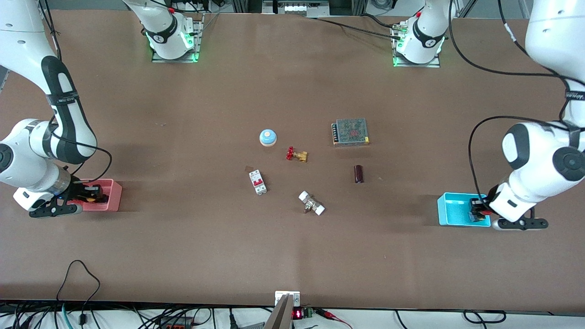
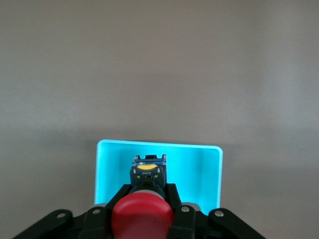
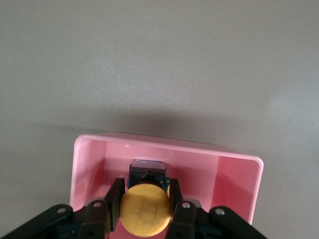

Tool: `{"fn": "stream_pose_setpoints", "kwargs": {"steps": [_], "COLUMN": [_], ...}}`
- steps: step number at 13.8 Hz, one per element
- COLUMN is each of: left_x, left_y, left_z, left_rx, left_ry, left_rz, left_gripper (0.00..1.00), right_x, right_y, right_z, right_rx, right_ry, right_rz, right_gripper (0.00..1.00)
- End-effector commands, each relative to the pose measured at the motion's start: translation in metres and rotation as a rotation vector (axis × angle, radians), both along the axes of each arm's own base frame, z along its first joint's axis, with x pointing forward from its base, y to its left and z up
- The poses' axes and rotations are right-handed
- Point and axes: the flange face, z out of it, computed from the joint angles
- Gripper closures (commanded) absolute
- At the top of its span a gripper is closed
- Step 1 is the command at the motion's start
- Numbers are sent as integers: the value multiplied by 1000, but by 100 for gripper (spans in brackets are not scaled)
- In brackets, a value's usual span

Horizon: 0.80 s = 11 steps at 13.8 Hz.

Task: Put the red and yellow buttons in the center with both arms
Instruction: 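Lift the red and yellow buttons out of their boxes with both grippers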

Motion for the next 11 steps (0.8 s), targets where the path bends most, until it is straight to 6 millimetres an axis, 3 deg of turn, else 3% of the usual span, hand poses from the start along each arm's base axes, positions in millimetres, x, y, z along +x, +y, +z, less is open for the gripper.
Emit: {"fn": "stream_pose_setpoints", "kwargs": {"steps": [1,2,4,6,8,11], "left_x": [-37,-49,-68,-87,-96,-100], "left_y": [-32,-43,-75,-99,-121,-136], "left_z": [44,47,33,-2,-34,-70], "left_rx": [21,19,-7,-68,-73,-87], "left_ry": [0,38,141,229,289,342], "left_rz": [-54,-65,-97,-63,-86,-87], "left_gripper": [82,82,82,82,81,80], "right_x": [1,1,2,3,-2,-15], "right_y": [-3,-3,-2,-1,2,8], "right_z": [-1,-1,2,19,49,111], "right_rx": [11,12,11,7,11,12], "right_ry": [-12,-10,-15,-25,8,57], "right_rz": [15,15,17,35,49,49], "right_gripper": [68,68,68,68,68,68]}}
